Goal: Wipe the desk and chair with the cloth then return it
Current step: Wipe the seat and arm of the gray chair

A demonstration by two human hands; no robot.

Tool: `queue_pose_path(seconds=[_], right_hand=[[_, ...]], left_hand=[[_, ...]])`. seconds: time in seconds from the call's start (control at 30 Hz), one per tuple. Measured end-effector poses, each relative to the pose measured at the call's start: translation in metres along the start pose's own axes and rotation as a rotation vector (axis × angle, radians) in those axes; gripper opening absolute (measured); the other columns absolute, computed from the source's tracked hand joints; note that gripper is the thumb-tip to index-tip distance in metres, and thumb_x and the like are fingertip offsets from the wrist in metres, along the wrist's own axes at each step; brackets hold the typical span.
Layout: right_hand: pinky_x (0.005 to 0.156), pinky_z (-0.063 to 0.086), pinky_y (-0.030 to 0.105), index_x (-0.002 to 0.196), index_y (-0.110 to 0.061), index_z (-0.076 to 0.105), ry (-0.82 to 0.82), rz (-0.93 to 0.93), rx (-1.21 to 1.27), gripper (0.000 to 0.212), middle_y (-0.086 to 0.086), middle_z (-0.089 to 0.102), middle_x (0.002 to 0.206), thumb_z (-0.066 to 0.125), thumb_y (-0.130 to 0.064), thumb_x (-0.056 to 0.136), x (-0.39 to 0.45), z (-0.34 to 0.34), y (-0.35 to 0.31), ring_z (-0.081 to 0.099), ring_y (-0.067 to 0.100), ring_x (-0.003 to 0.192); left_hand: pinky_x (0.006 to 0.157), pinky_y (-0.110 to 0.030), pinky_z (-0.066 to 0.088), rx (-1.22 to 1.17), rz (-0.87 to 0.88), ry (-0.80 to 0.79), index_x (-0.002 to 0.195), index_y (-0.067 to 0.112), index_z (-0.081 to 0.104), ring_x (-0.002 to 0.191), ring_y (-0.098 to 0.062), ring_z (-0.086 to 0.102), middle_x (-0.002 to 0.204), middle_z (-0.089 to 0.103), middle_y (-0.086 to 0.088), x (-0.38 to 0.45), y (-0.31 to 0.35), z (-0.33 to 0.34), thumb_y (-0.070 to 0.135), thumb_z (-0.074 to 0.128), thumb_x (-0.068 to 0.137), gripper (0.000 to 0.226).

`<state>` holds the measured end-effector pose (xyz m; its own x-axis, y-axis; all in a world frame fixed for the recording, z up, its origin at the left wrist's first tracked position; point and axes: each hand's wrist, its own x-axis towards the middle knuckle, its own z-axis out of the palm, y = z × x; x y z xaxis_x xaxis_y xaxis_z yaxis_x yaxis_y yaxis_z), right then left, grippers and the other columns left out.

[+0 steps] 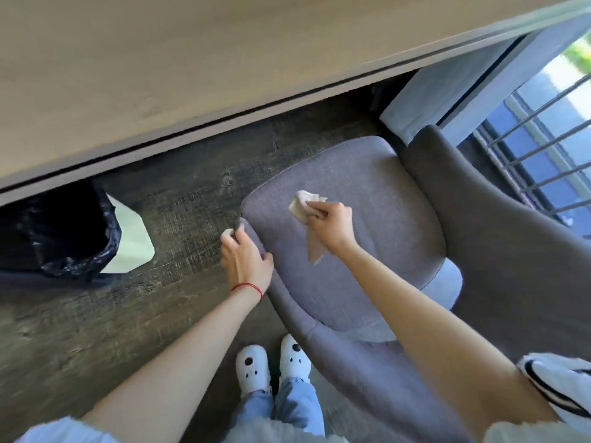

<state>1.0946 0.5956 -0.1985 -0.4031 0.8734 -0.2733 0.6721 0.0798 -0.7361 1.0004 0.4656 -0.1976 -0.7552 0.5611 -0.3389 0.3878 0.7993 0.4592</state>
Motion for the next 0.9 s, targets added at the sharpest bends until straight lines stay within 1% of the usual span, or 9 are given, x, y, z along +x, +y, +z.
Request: queue_pose_path(seconds=[0.07,0.13,0.3,0.4,0.5,0.6,0.67,0.77,0.9], right_hand=[[0.064,0.043,0.011,0.099,-0.009,0.075,0.105,0.060,0.132,0.032,0.017,0.076,0.096,0.058,0.002,0.074,-0.016,-0.040,-0.024,0.068,0.027,0.095],[0.058,0.040,0.002,0.105,-0.014,0.073,0.227,0.111,0.230,0.035,0.008,0.075,0.097,0.060,-0.002,0.075,-0.038,-0.082,-0.042,0.065,0.015,0.088],[0.068,0.044,0.007,0.106,-0.019,0.070,0.663,0.190,0.430,0.037,0.003,0.072,0.101,0.062,-0.004,0.073,-0.139,-0.162,-0.056,0.061,0.009,0.084],[0.077,0.050,0.017,0.103,-0.018,0.071,0.946,0.236,0.540,0.037,0.000,0.073,0.099,0.059,0.000,0.073,-0.209,-0.192,-0.045,0.063,0.005,0.083],[0.076,0.050,0.010,0.104,-0.015,0.070,1.170,0.307,0.605,0.036,-0.002,0.072,0.097,0.059,0.002,0.075,-0.275,-0.211,-0.024,0.061,-0.005,0.079],[0.082,0.054,0.033,0.102,-0.013,0.068,1.319,0.385,0.663,0.032,0.002,0.071,0.096,0.060,0.003,0.076,-0.323,-0.217,0.002,0.063,0.013,0.083],[0.084,0.055,0.044,0.101,-0.015,0.068,1.372,0.434,0.691,0.031,0.004,0.070,0.096,0.061,0.002,0.077,-0.345,-0.215,0.024,0.063,0.023,0.087],[0.083,0.056,0.048,0.099,-0.018,0.067,1.423,0.479,0.739,0.030,0.001,0.069,0.094,0.062,0.002,0.076,-0.364,-0.203,0.061,0.063,0.022,0.085],[0.085,0.055,0.050,0.096,-0.020,0.066,1.426,0.514,0.848,0.031,0.002,0.069,0.093,0.062,0.003,0.076,-0.368,-0.171,0.109,0.064,0.030,0.091]], left_hand=[[0.096,-0.045,0.038,0.065,0.119,-0.001,0.124,0.010,0.048,0.117,-0.037,0.043,0.131,0.042,-0.016,-0.014,0.014,-0.026,0.015,0.064,0.079,0.048],[0.094,-0.043,0.044,-0.008,0.315,-0.137,0.118,0.013,0.053,0.113,-0.032,0.050,0.124,0.052,-0.012,-0.033,0.040,-0.046,0.014,0.061,0.081,0.038],[0.082,-0.030,0.048,-0.075,0.794,-0.592,0.107,0.012,0.060,0.093,-0.020,0.063,0.103,0.065,-0.004,-0.101,0.104,-0.066,0.007,0.062,0.078,0.029],[0.087,-0.026,0.045,0.068,0.920,-0.826,0.114,0.020,0.056,0.103,-0.012,0.058,0.113,0.061,0.003,-0.146,0.117,-0.060,0.030,0.070,0.075,0.043],[0.097,-0.026,0.039,0.249,1.060,-0.989,0.129,0.030,0.043,0.119,-0.006,0.047,0.130,0.049,0.011,-0.192,0.123,-0.045,0.055,0.068,0.068,0.070],[0.100,-0.032,0.040,0.397,1.212,-0.919,0.138,0.026,0.032,0.124,-0.012,0.044,0.137,0.041,0.008,-0.231,0.126,-0.019,0.059,0.066,0.068,0.084],[0.100,-0.035,0.040,0.391,1.241,-0.803,0.141,0.017,0.030,0.125,-0.018,0.044,0.137,0.040,0.000,-0.247,0.123,0.001,0.047,0.066,0.074,0.081],[0.094,-0.035,0.041,0.351,1.234,-0.607,0.134,0.012,0.040,0.117,-0.025,0.048,0.126,0.048,-0.006,-0.254,0.118,0.022,0.027,0.063,0.076,0.064],[0.082,-0.039,0.050,0.301,1.323,-0.467,0.109,0.009,0.053,0.098,-0.027,0.055,0.103,0.056,-0.008,-0.250,0.116,0.039,0.021,0.069,0.071,0.043]])
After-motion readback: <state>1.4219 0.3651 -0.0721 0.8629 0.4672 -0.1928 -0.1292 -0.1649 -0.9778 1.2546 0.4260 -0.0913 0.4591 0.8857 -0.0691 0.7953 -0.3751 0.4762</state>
